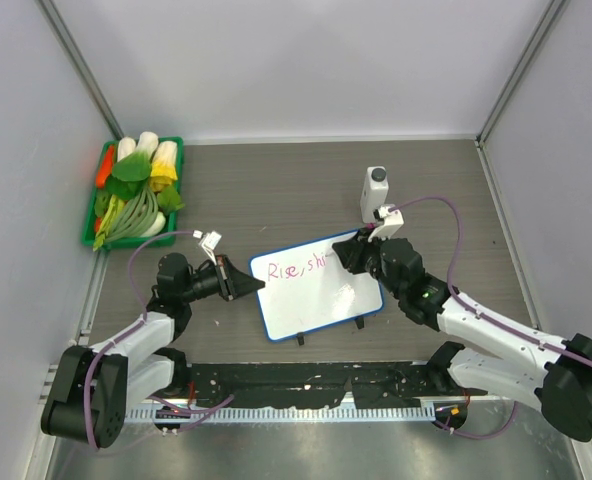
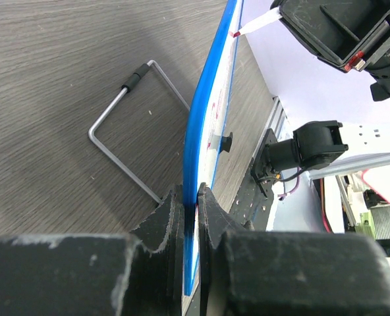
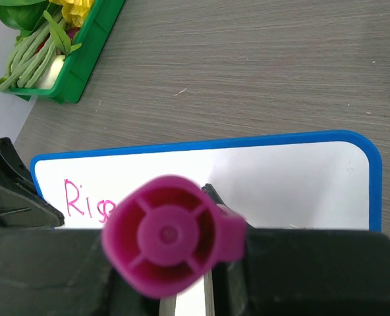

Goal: Write a sentence on the whiteboard

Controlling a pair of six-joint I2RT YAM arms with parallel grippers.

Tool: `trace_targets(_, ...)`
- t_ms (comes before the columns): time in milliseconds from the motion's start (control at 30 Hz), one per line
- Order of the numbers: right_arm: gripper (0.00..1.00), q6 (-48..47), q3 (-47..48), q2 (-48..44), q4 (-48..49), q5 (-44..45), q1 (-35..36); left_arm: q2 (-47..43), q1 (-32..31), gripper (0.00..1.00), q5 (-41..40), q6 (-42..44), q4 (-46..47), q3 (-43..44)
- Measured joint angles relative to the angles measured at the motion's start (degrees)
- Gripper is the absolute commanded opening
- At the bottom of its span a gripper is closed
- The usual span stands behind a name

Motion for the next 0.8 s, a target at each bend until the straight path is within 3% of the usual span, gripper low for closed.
trace_targets(800, 0.01, 0.7, -2.4, -1.6, 0.3, -0.3, 0.0, 0.2, 0.0, 0.0, -0.1, 0.0, -0.2, 0.0)
